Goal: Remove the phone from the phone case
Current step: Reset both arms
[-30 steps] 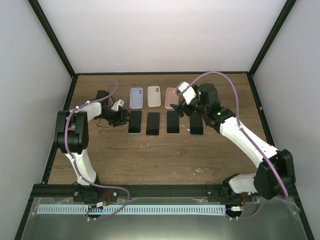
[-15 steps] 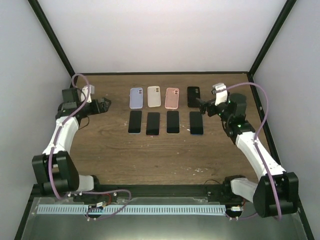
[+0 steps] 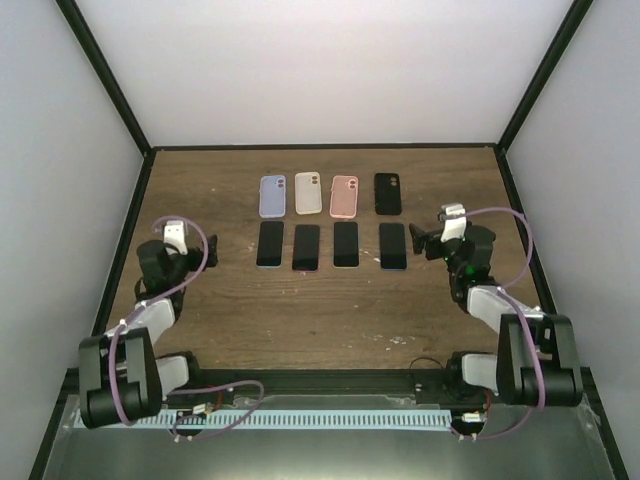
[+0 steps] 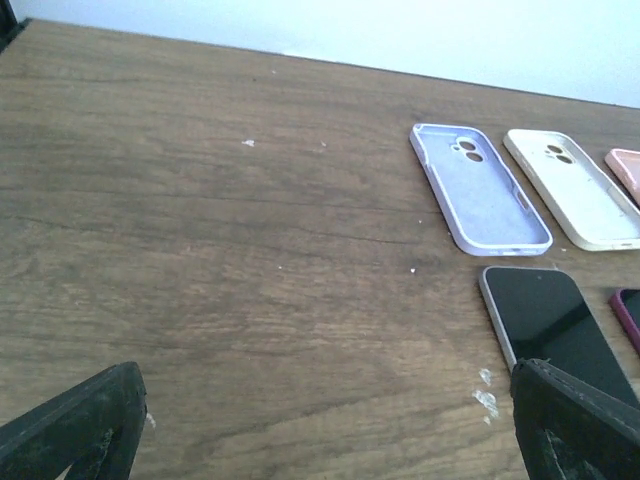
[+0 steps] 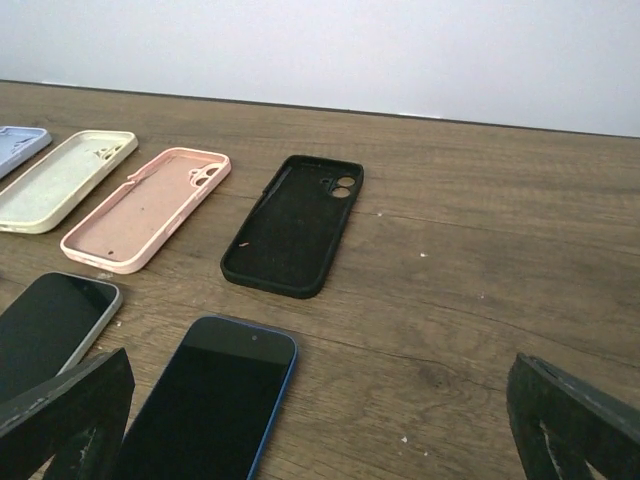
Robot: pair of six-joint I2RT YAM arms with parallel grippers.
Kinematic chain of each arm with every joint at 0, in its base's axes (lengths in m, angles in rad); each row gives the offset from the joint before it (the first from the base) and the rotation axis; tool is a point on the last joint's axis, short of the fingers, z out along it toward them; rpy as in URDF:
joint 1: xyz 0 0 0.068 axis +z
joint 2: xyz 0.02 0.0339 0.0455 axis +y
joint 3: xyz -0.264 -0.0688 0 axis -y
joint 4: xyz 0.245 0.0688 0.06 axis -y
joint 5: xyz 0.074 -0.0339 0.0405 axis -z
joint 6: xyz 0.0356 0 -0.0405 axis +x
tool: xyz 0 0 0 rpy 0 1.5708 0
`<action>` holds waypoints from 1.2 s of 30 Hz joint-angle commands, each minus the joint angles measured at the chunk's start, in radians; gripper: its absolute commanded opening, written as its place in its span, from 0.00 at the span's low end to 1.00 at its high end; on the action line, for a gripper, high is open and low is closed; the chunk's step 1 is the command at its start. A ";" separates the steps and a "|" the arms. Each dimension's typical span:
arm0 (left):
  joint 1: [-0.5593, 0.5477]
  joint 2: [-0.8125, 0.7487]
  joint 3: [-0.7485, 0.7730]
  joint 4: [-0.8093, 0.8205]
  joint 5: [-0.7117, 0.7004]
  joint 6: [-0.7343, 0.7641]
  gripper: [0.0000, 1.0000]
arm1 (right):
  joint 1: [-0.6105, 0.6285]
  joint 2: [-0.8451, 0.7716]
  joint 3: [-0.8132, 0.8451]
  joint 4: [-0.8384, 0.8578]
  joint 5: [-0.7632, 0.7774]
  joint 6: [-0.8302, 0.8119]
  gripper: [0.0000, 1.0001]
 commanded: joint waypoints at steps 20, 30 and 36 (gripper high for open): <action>-0.116 0.413 -0.038 0.760 -0.109 0.040 1.00 | -0.022 0.296 -0.180 0.772 -0.015 0.001 1.00; -0.148 0.414 -0.023 0.728 -0.159 0.060 1.00 | -0.027 0.298 -0.169 0.752 -0.013 0.011 1.00; -0.149 0.414 -0.024 0.728 -0.161 0.060 1.00 | -0.027 0.296 -0.172 0.755 -0.012 0.009 1.00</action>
